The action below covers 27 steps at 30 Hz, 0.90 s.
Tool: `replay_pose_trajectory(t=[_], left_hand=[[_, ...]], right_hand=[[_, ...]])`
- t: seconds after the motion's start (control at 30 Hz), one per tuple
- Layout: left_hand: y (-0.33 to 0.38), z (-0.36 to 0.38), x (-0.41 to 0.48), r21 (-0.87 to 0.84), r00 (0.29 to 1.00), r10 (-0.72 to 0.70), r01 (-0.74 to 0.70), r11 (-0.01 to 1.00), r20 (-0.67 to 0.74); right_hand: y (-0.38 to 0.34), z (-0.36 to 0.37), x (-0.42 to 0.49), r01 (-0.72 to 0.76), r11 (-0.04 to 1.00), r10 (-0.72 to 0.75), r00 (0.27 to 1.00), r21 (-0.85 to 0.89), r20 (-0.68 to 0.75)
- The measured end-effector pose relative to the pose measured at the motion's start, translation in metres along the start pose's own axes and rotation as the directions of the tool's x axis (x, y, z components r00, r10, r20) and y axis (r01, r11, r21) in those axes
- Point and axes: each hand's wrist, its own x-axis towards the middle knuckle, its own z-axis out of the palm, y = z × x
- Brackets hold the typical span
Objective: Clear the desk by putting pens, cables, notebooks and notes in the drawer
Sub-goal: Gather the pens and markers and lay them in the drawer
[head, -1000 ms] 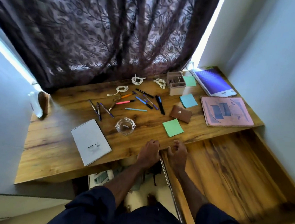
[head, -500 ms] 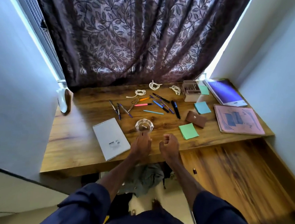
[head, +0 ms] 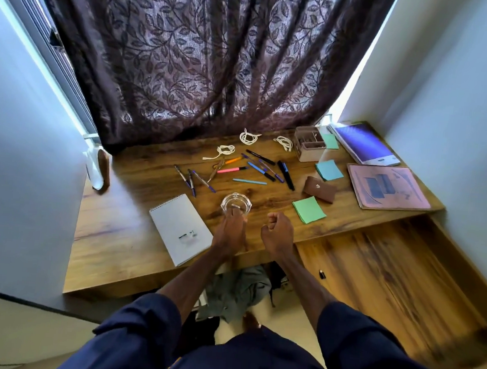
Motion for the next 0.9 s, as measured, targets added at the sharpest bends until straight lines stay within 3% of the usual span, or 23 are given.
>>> replay_pose_trajectory(t=[0.27,0.43,0.63,0.77,0.9], left_hand=[[0.002,0.008,0.029,0.038,0.999,-0.018,0.019,0.999,-0.032],[-0.004,0.006,0.054,0.026,0.971,-0.235,0.237,0.971,-0.046],[-0.027,0.008,0.09,0.09,0.863,-0.499,0.504,0.859,-0.073],[-0.05,0.025,0.096,0.098,0.836,-0.549,0.546,0.832,-0.007],[-0.029,0.009,0.094,0.088,0.873,-0.486,0.481,0.872,0.04]], right_hand=[[0.001,0.006,0.03,0.009,1.0,-0.01,0.999,0.029,0.039],[0.007,0.018,0.055,0.04,0.999,-0.043,0.992,0.024,0.117],[0.012,0.037,0.087,0.012,0.999,-0.018,0.974,0.031,0.225],[0.013,0.039,0.094,-0.034,0.999,0.025,0.961,0.031,0.274],[0.013,0.036,0.111,-0.1,0.995,0.092,0.954,0.015,0.286]])
